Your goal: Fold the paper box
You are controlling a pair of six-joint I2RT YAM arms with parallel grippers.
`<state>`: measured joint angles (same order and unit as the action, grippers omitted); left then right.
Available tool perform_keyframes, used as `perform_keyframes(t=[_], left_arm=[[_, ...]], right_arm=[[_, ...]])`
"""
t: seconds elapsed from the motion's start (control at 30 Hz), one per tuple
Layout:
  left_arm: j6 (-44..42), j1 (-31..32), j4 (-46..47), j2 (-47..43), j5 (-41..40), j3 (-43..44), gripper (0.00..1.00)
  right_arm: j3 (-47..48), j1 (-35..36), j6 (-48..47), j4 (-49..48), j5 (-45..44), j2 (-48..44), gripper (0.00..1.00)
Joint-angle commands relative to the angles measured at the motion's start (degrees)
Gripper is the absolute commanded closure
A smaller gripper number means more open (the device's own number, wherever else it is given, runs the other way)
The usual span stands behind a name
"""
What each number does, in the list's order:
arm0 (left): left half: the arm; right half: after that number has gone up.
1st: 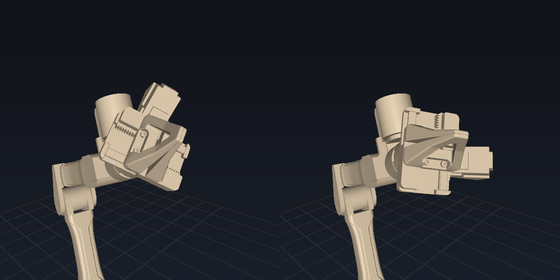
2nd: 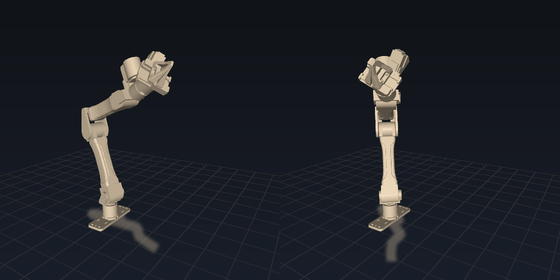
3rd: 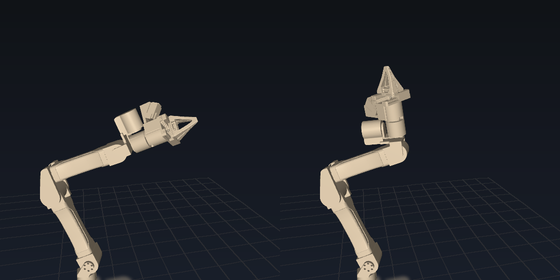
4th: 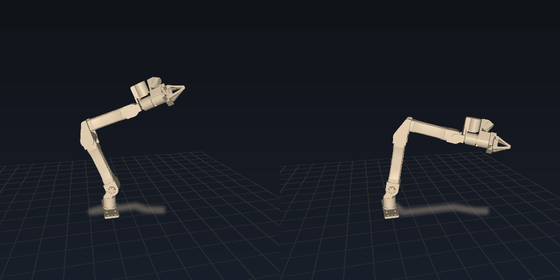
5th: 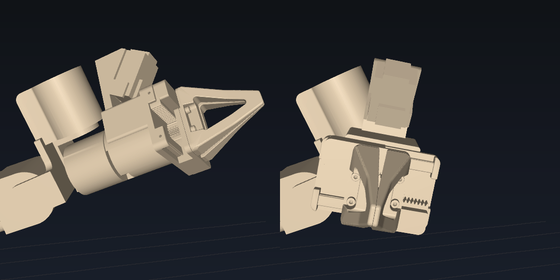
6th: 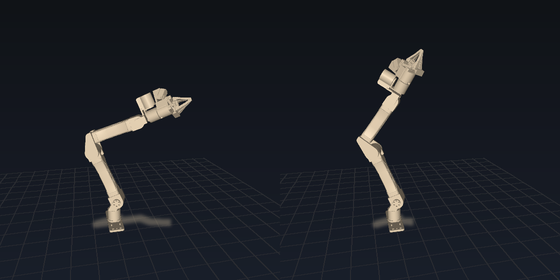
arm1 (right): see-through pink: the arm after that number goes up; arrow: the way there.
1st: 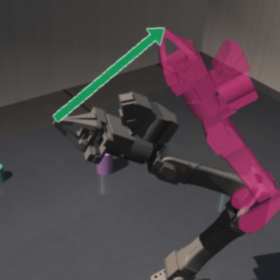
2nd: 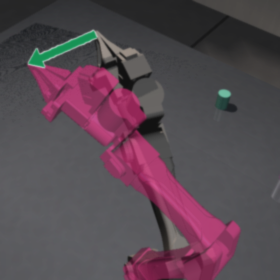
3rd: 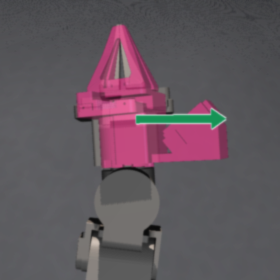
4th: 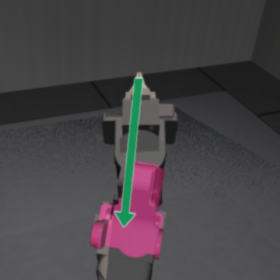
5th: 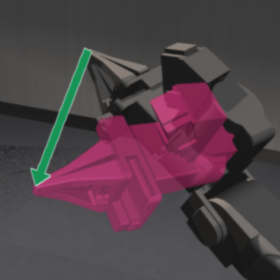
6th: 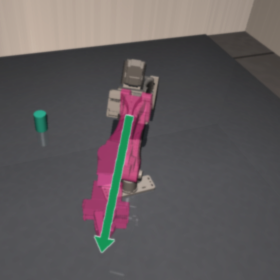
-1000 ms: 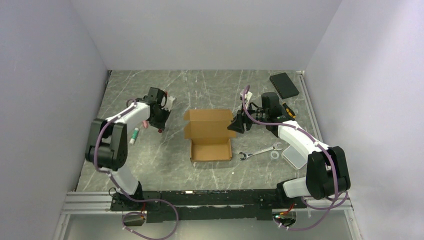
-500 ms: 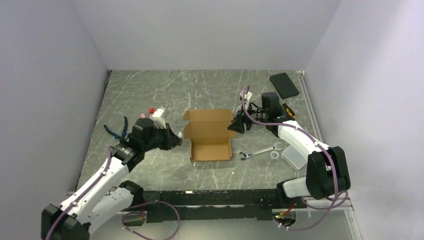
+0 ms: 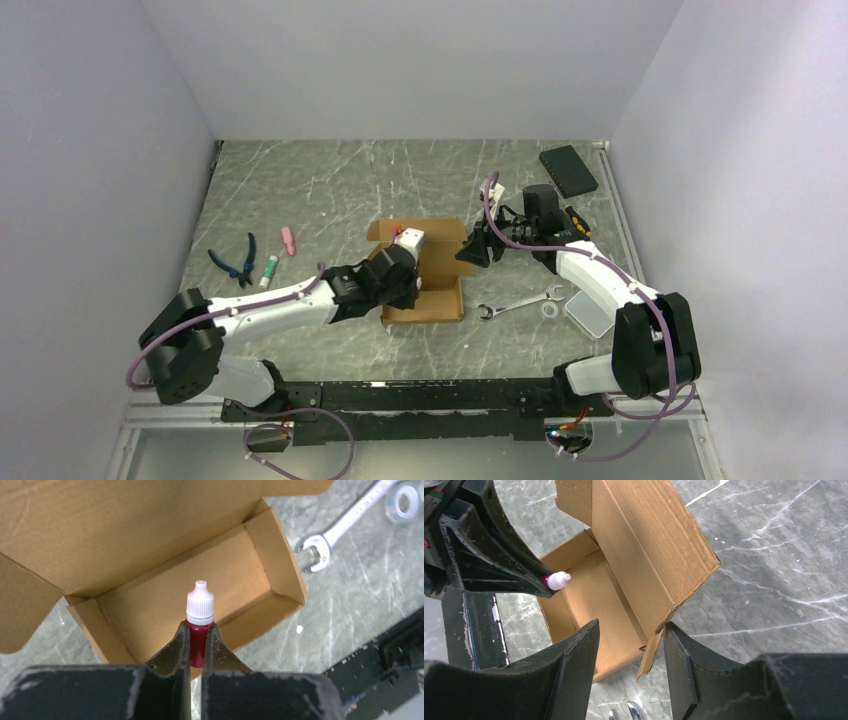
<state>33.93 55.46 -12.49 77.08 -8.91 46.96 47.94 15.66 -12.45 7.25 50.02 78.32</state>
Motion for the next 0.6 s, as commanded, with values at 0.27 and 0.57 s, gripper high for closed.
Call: perform_keyframes(t=[0.27, 0.57], left_arm=[[5.9, 4.0, -12.8, 6.4, -14.5, 8.8, 0.72], [6.5, 4.1, -15.1, -1.4, -14.2, 5.8, 0.56]], right_arm=[[2.2, -0.2, -1.0, -0.2, 1.7, -0.7, 0.47], [2.2, -0.2, -1.0, -0.3, 1.7, -0.7, 0.47]])
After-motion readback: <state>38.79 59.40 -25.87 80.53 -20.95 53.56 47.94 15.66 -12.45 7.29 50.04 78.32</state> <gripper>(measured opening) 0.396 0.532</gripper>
